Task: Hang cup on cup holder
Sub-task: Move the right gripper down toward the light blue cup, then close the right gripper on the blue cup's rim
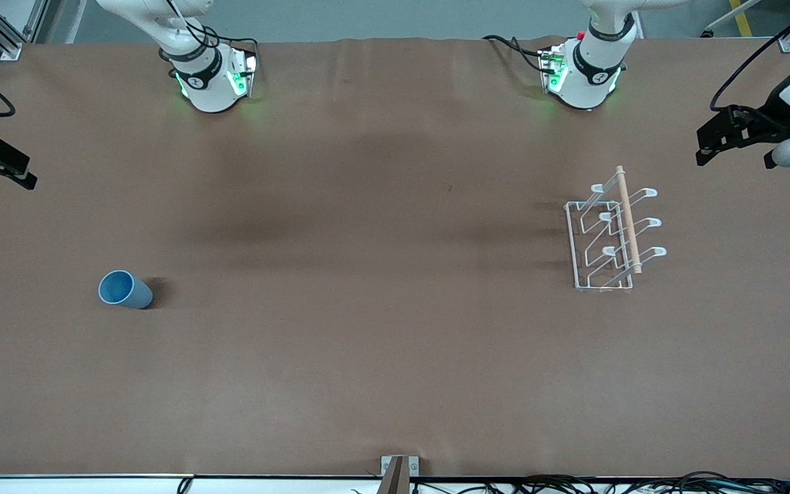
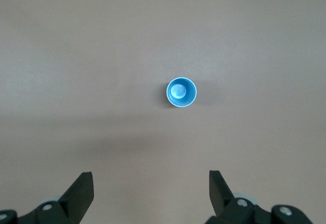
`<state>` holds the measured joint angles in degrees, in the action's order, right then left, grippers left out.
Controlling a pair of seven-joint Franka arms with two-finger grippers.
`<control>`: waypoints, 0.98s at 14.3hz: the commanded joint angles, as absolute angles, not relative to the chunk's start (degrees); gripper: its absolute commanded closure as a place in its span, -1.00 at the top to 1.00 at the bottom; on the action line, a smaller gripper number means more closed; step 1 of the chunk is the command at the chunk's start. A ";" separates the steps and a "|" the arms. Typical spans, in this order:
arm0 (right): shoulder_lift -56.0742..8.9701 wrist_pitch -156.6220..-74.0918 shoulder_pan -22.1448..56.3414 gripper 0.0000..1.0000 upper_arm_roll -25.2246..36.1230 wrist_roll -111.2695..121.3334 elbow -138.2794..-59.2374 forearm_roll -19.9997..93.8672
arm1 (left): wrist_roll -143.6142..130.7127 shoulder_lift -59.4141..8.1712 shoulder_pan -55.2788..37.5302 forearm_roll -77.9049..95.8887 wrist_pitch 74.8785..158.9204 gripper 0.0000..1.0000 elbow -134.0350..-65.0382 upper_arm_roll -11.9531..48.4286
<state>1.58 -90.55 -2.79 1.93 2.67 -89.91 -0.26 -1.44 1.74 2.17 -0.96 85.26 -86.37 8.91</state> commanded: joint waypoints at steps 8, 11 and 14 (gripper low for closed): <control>-5.43 -116.77 -7.20 0.95 1.67 7.55 -109.94 -0.35 | -1.41 0.53 2.29 0.44 84.99 1.00 -84.99 8.79; -11.32 -125.22 -9.22 0.95 1.67 9.48 -112.15 -0.44 | -1.32 0.53 2.29 0.53 84.99 1.00 -84.99 8.79; -16.33 -129.10 -10.19 0.84 1.67 10.11 -112.15 -0.44 | -1.32 0.53 2.29 0.53 84.99 1.00 -84.99 8.79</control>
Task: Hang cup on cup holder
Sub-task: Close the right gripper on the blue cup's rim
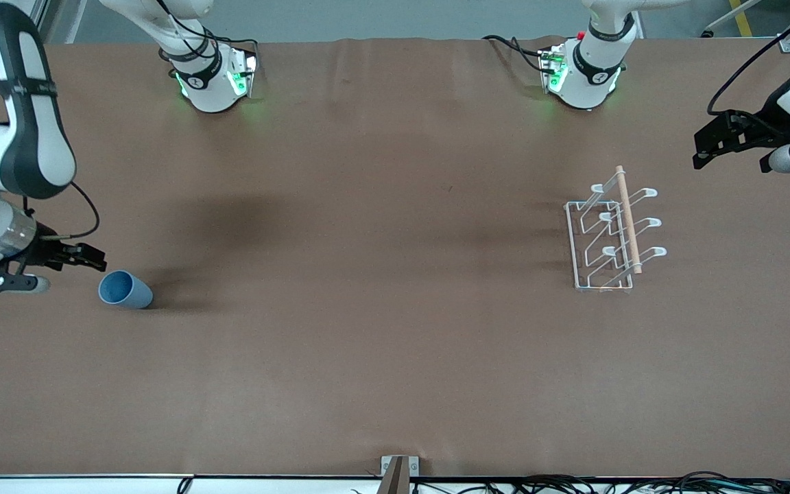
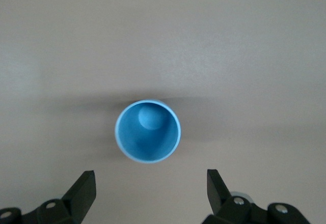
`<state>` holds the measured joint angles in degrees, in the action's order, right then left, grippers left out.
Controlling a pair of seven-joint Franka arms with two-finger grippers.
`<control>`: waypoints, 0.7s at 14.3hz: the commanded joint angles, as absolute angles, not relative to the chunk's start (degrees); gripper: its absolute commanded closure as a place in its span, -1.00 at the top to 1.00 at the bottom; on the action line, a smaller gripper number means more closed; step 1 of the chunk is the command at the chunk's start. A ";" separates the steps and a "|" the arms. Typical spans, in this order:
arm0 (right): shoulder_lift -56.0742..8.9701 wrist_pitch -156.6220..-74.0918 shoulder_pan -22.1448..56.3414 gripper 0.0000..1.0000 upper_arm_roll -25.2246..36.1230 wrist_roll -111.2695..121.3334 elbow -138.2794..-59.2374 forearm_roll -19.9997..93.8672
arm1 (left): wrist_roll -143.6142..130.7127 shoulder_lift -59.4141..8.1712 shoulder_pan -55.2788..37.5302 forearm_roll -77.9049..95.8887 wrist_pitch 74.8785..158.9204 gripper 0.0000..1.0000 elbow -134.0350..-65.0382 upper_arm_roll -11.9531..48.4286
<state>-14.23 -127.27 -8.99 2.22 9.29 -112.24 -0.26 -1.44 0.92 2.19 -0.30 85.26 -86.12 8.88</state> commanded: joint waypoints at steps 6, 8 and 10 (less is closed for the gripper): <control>-22.40 -134.19 -11.42 0.73 1.58 10.11 -112.15 -0.44 | -0.97 0.18 2.29 0.70 84.99 1.00 -84.99 8.79; -23.90 -134.91 -11.51 0.65 1.50 10.11 -111.97 -0.44 | -0.88 0.18 2.37 1.49 84.99 1.00 -84.99 8.79; -25.04 -136.40 -11.51 0.32 1.49 10.02 -111.88 -0.35 | -0.62 0.18 2.37 1.49 84.99 1.00 -84.99 8.79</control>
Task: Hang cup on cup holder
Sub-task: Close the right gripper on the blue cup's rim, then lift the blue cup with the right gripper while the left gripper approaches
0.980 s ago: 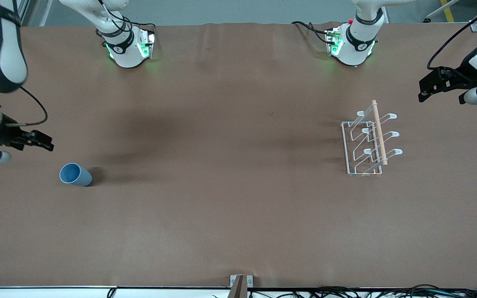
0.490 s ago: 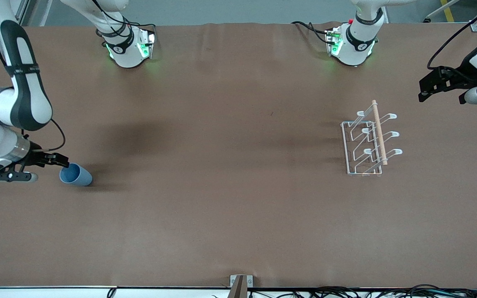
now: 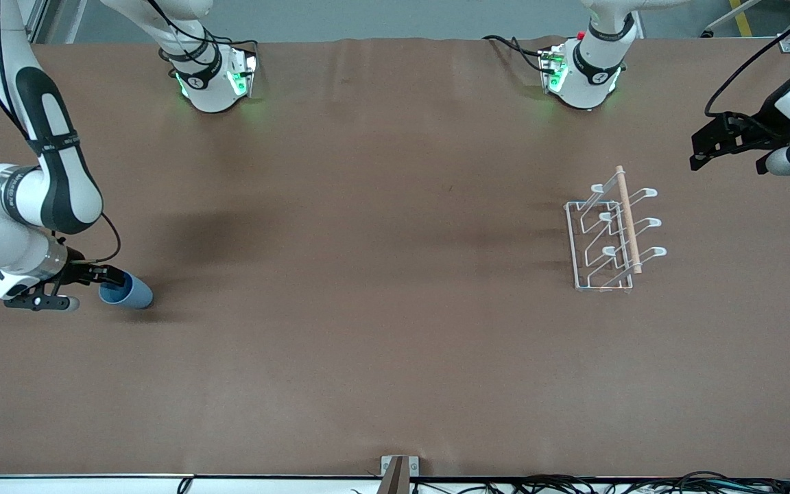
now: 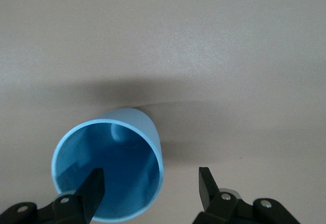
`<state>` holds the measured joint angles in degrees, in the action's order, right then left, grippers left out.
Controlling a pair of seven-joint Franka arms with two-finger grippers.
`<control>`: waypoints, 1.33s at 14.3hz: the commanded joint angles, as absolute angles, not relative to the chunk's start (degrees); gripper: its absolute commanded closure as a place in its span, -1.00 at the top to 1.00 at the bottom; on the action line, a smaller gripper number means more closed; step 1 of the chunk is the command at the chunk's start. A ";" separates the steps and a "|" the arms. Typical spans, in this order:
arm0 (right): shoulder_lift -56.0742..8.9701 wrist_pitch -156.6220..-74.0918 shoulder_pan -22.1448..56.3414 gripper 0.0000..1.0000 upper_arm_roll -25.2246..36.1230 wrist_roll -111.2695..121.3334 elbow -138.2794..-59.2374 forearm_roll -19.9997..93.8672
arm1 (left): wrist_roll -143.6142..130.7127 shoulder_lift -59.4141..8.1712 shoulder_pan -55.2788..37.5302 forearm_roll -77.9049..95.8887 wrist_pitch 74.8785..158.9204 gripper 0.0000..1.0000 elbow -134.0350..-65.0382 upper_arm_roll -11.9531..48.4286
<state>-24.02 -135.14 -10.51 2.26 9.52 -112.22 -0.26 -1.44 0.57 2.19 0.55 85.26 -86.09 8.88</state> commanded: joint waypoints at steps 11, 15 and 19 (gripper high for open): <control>-22.17 -129.14 -10.73 -0.96 0.79 9.40 -110.04 1.32 | -0.44 0.17 3.60 2.11 84.90 1.00 -85.08 8.79; -15.22 -120.09 -10.02 -0.97 -2.53 9.75 -109.08 11.13 | -0.44 0.09 3.60 2.20 84.90 1.00 -85.08 8.79; -11.61 -117.78 -9.58 -0.96 -8.60 8.71 -108.81 22.82 | -0.53 0.09 3.60 2.28 84.90 1.00 -85.17 8.79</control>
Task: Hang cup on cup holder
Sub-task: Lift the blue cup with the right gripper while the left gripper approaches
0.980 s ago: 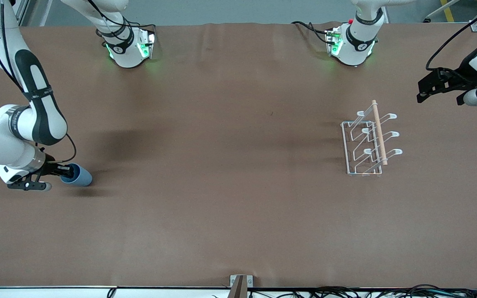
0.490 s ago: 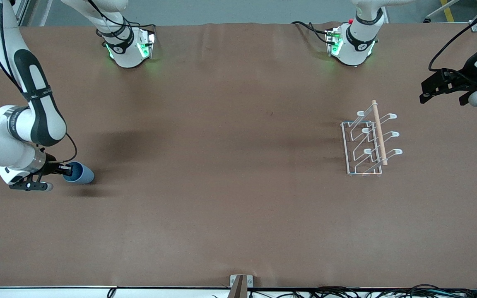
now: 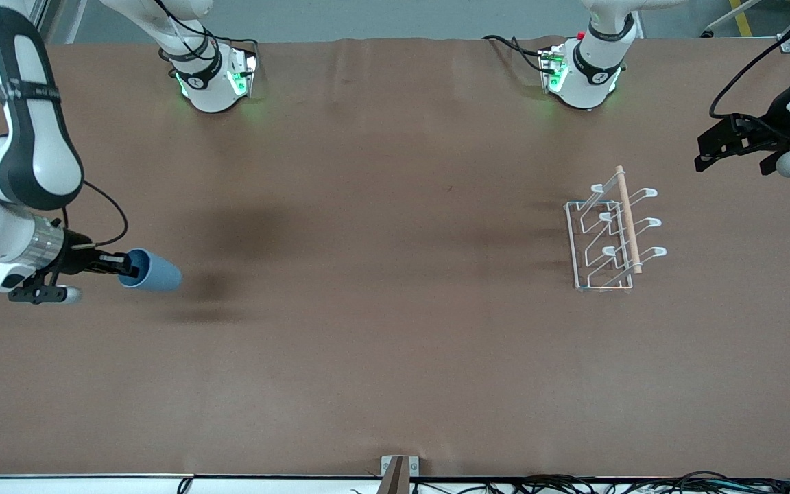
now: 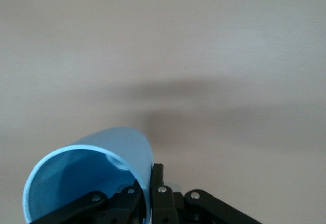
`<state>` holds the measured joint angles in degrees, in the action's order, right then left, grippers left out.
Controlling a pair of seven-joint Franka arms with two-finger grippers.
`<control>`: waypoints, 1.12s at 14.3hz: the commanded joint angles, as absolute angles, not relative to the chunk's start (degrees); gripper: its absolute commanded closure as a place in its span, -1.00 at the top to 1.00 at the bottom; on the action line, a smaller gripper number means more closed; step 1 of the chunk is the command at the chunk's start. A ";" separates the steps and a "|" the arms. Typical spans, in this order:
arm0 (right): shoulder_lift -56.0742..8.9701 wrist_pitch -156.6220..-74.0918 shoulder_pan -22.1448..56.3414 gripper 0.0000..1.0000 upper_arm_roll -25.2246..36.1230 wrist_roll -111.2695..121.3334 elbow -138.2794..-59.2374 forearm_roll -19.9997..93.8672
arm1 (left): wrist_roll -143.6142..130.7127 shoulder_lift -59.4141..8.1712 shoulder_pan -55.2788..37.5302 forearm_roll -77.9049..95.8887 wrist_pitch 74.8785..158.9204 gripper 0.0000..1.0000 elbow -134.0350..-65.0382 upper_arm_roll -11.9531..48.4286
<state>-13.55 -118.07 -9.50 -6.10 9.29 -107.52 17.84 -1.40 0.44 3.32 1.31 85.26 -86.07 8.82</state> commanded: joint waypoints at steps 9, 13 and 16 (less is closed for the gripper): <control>-17.04 -111.97 -1.42 -0.99 -12.92 9.40 -102.04 52.69 | -0.62 -2.19 -6.14 2.02 89.81 1.00 -85.17 13.45; -19.33 -110.32 1.32 -0.99 -13.01 9.40 -100.81 67.38 | -1.58 -5.61 -14.93 1.93 95.95 1.00 -84.64 13.71; -22.67 -105.13 2.19 -0.99 -13.01 9.49 -99.23 74.17 | -0.45 -9.56 -18.97 2.46 103.60 1.00 -83.51 13.89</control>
